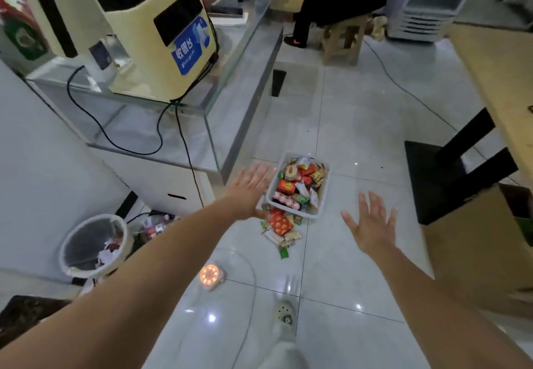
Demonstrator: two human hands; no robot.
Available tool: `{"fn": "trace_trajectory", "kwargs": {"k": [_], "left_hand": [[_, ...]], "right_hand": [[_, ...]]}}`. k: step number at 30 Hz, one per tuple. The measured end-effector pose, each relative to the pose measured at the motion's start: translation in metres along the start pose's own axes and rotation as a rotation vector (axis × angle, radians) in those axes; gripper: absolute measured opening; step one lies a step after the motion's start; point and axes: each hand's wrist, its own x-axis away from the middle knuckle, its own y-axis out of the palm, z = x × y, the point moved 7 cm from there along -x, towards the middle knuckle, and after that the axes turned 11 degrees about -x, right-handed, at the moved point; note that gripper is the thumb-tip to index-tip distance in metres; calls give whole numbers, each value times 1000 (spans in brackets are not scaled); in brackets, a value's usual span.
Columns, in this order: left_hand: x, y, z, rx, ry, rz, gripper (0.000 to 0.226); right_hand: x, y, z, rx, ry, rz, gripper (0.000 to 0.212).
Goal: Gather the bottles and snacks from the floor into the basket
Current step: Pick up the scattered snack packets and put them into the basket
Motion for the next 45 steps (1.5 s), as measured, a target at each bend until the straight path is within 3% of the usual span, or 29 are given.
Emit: {"fn": "trace_trajectory", "kwargs": {"k": [9,12,18,25,28,31,35,38,40,45], "left_hand": [[-163,151,7,18,-69,16,112],[-215,242,3,17,-114,23,114],[-302,457,2,-12,-49,76,119],[-372,627,5,2,-9,119,124],[-379,659,16,25,69,128,120],[-374,673,22,-3,116,56,117],[-377,703,41,12,138,-45,111],[-384,713,59,-66,292,78,109],[-387,712,61,-82,307,157,106],[-386,710,75,-11,301,317,67]], "right_hand": [[-164,133,14,73,-131,12,77],[-219,214,19,55,-177,62,99],[-303,433,31,-56,-259,-48,77],[-386,616,30,-4,-362,-186,79],[-418,638,14,-238,-263,-151,73],[-430,657,6,-473,-85,-237,76],[-442,672,-4,-594,-8,-283,82],[-454,682,-7,-534,-19,-260,81],[-457,688,-7,-492,-41,-258,80],[-456,690,-1,-520,28,-222,71]]}}
